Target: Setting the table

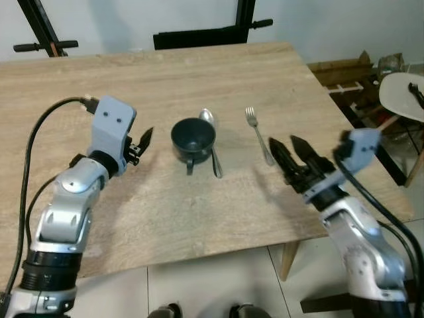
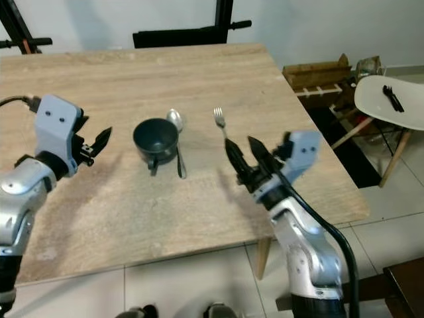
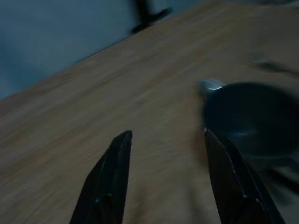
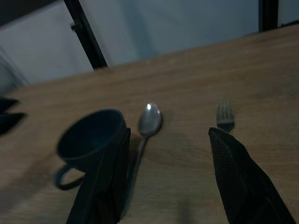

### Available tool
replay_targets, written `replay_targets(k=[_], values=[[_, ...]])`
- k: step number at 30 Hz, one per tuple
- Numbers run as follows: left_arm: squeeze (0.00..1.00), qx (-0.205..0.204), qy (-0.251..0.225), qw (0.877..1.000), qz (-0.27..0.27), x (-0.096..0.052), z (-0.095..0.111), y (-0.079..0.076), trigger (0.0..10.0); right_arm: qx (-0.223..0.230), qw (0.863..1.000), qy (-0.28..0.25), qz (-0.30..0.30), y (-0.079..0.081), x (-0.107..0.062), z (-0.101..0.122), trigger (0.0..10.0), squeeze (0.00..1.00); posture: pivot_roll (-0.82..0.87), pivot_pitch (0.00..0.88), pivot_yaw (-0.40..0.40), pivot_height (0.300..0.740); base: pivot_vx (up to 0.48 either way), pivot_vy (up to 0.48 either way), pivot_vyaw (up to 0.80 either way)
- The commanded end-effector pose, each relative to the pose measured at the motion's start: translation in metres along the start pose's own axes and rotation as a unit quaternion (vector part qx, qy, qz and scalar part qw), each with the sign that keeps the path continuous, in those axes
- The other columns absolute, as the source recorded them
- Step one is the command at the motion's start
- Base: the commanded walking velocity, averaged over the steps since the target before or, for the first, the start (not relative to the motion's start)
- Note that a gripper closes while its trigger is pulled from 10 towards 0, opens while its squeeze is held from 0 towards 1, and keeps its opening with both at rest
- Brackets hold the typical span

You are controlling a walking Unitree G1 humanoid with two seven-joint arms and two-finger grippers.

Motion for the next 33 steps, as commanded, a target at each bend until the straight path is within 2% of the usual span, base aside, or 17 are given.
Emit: replay_targets(k=[1,4,6,7,8,14,18,23,26,33], values=[[0.07,-0.007,-0.007,0.999,-0.049,-0.003,0.011,-0.011,10.0,-0.018,1.000,0.025,-0.006,-0.005,0.004,-0.011,10.0,0.00,-0.03,0.100,0.070,0.740,0.000,0.000,0.00],[0.06,0.008,-0.009,0.991,-0.134,-0.012,0.029,-0.028,10.0,-0.055,0.997,0.053,0.001,-0.012,0.021,-0.021,10.0,0.00,-0.02,0.114,0.066,0.740,0.000,0.000,0.00],[0.06,0.015,-0.007,0.985,-0.169,-0.017,0.035,-0.035,10.0,-0.062,0.996,0.066,0.008,-0.016,0.028,-0.025,10.0,0.00,0.01,0.126,0.063,0.740,0.000,0.000,0.00],[0.06,0.017,-0.008,0.980,-0.197,-0.024,0.043,-0.041,10.0,-0.069,0.994,0.079,0.009,-0.024,0.036,-0.028,10.0,0.00,0.02,0.134,0.062,0.740,0.000,0.000,0.00],[0.06,0.017,-0.008,0.980,-0.197,-0.024,0.043,-0.041,10.0,-0.069,0.994,0.079,0.009,-0.024,0.036,-0.028,10.0,0.00,0.02,0.134,0.062,0.740,0.000,0.000,0.00],[0.06,0.012,-0.008,0.973,-0.232,-0.035,0.063,-0.047,10.0,-0.109,0.987,0.117,-0.016,-0.051,0.054,-0.033,10.0,0.00,0.06,0.148,0.056,0.740,0.000,0.000,0.00],[0.06,0.028,0.033,0.962,-0.268,-0.042,0.053,-0.053,10.0,-0.100,0.986,0.128,-0.024,-0.058,0.065,-0.034,10.0,0.00,0.08,0.162,0.054,0.740,0.000,0.000,0.00],[0.07,0.028,0.070,0.959,-0.274,-0.040,0.035,-0.057,10.0,-0.089,0.986,0.137,-0.015,-0.057,0.069,-0.041,10.0,0.00,0.12,0.183,0.052,0.740,0.000,0.000,0.00],[0.07,0.030,0.074,0.957,-0.279,-0.040,0.035,-0.062,10.0,-0.089,0.986,0.140,-0.008,-0.055,0.071,-0.044,10.0,0.00,0.13,0.193,0.054,0.740,0.000,0.000,0.00],[0.07,0.030,0.077,0.953,-0.293,-0.034,0.035,-0.070,10.0,-0.123,0.978,0.166,-0.003,-0.053,0.072,-0.054,10.0,0.00,0.14,0.202,0.064,0.740,0.000,0.000,0.00]])
Point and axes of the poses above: a point about 5 cm out from each wrist's last joint towards the gripper, its own x axis pointing out of the wrist towards the gripper, its own z axis along the axis of the wrist's last joint, y = z × x, the point moved 5 cm from there along x, pointing out of the wrist towards the gripper, and after that the axes turned 9 degrees about -x, right-handed, at the moved point
